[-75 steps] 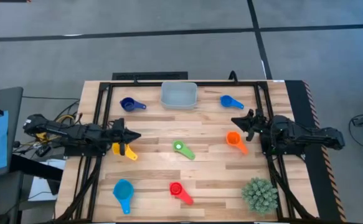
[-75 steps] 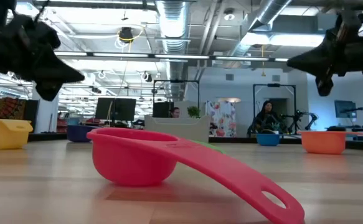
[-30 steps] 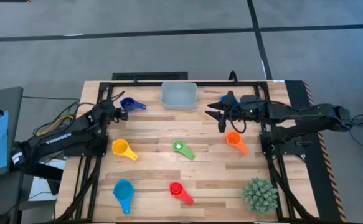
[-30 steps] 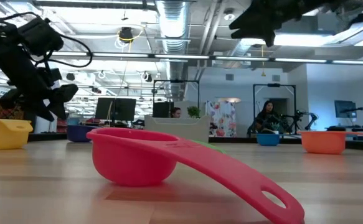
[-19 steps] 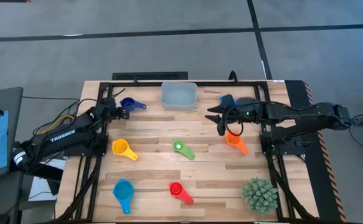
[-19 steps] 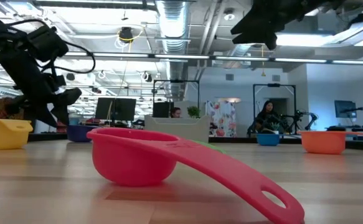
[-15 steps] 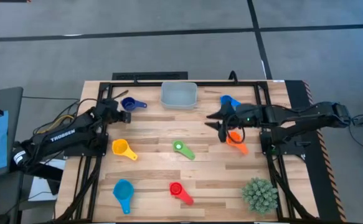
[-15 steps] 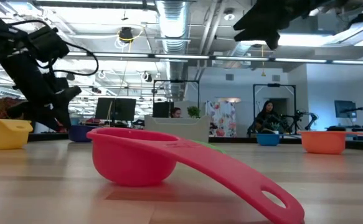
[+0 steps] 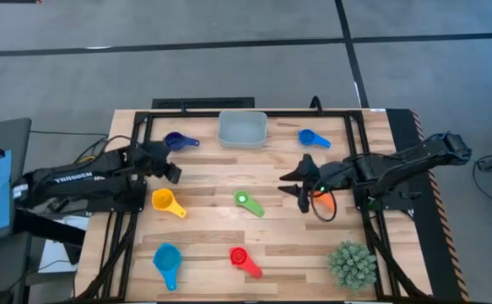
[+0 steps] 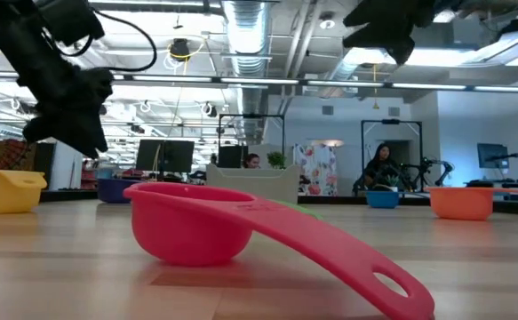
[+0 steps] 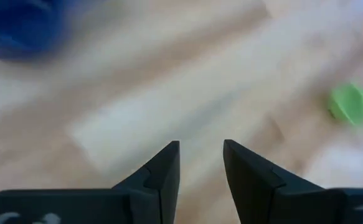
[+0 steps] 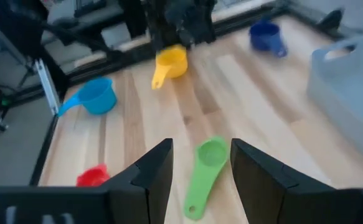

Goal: Nest measuring cups in basket
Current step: Stack the yellow measuring cup on top of the light blue measuring cup

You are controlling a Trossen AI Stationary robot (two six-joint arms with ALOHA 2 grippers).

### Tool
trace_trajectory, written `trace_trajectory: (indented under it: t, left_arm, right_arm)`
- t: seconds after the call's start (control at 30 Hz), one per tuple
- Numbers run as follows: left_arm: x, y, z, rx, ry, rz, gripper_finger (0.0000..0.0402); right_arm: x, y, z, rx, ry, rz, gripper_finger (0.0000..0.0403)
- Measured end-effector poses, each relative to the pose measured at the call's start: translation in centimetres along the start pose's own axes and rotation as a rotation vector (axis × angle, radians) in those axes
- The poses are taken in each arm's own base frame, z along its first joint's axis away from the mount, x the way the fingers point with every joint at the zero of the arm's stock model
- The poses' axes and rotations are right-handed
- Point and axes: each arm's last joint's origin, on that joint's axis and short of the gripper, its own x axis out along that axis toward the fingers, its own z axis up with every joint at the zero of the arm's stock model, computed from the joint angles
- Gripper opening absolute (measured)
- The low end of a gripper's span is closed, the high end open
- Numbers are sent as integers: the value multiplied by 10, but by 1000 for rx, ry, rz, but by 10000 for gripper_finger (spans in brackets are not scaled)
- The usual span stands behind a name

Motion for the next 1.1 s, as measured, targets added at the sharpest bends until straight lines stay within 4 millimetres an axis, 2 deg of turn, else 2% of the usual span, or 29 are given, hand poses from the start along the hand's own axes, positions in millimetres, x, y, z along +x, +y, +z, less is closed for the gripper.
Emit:
trace_trajectory:
  t: [0.1,0.2,0.4,0.67,0.77,0.83,0.93,1.0,1.1]
  left_arm:
    - [2,-15,-13,47,92,-86,112]
    - [0,-25,-23,102,120,-74,112]
    - [-5,-31,-19,50,44,86,112]
    - [-5,-33,-23,66,263,131,112]
    - [-9,-41,-14,173,252,144,112]
    - [-14,-51,-2,235,182,171,112]
    - [-17,-55,20,234,23,326,112]
    - [-13,-51,34,206,-33,417,112]
    - [1,-34,53,148,-13,514,112]
  right_arm:
    - [5,7,-9,-12,43,13,179]
    - [6,10,-12,-27,53,4,176]
    - [0,4,-3,7,-13,-44,179]
    - [10,8,-16,-4,64,-55,176]
    - [12,9,-16,-17,63,-53,176]
    - [13,7,-15,-15,56,-61,177]
    - [15,3,-12,-6,36,-72,180]
    - [15,1,-10,-10,31,-80,180]
    - [16,0,-9,-5,21,-82,178]
